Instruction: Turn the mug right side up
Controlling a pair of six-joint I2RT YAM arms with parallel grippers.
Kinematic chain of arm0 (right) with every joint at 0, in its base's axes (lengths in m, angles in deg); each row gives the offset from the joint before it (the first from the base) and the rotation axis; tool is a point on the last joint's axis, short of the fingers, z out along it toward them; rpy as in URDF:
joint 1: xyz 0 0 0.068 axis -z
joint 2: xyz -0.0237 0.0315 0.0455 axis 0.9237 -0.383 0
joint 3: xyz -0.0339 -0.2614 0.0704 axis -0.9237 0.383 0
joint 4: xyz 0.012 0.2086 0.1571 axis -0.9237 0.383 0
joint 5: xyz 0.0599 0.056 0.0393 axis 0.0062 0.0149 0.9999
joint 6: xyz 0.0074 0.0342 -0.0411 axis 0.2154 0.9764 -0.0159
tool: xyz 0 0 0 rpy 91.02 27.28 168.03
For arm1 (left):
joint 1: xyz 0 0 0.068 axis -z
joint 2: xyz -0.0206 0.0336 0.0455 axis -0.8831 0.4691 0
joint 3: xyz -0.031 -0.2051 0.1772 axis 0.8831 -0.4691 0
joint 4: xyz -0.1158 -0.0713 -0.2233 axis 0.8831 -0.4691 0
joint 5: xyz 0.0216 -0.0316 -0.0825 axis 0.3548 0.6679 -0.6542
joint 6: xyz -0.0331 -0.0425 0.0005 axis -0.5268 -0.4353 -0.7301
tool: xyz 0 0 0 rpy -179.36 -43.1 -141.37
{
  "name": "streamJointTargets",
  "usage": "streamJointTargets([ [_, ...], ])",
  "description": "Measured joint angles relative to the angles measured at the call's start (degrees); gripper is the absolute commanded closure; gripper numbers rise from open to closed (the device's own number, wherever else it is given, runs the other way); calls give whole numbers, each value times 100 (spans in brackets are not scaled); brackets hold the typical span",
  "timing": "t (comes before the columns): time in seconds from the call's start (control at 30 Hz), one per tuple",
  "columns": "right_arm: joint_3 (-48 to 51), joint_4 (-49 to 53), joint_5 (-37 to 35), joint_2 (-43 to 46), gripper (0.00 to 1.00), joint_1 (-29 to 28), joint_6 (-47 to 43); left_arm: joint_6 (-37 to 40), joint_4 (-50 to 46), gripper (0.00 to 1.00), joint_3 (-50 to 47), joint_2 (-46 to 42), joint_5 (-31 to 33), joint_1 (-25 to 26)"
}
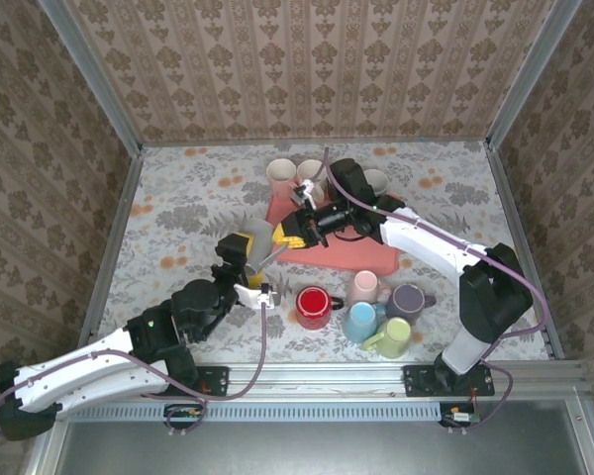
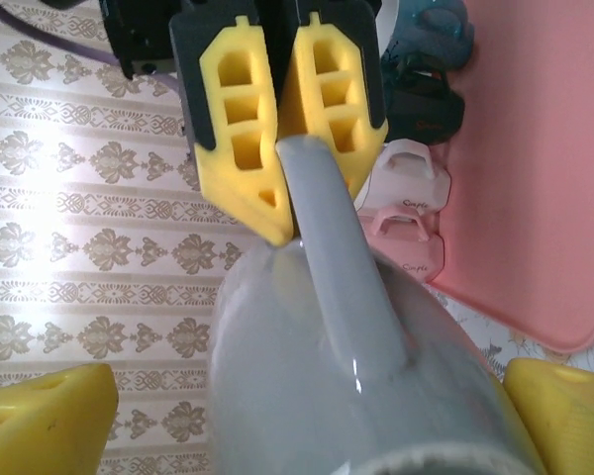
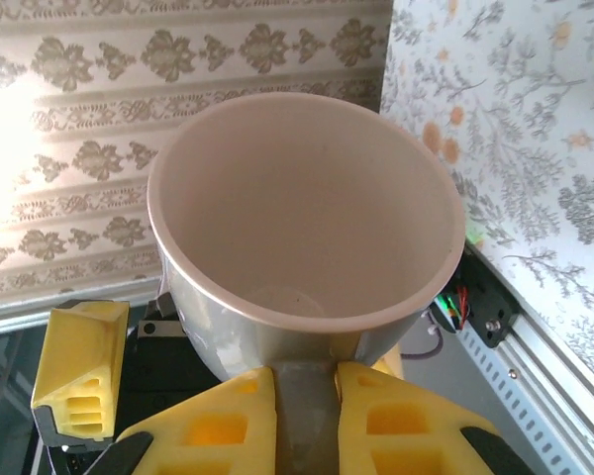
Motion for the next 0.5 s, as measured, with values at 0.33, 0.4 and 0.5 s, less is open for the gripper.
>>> streamJointTargets([
  [0.33, 212, 640, -1049, 780, 100, 826, -444, -435, 13, 0, -2, -168, 109, -245],
  [0.4, 190, 1032, -1449, 918, 100, 876, -782, -555, 15, 0, -2, -201, 140, -306],
  [0.5, 59, 1740, -2173, 1075, 100, 850, -1351, -772, 11, 0, -2, -225, 212, -404],
])
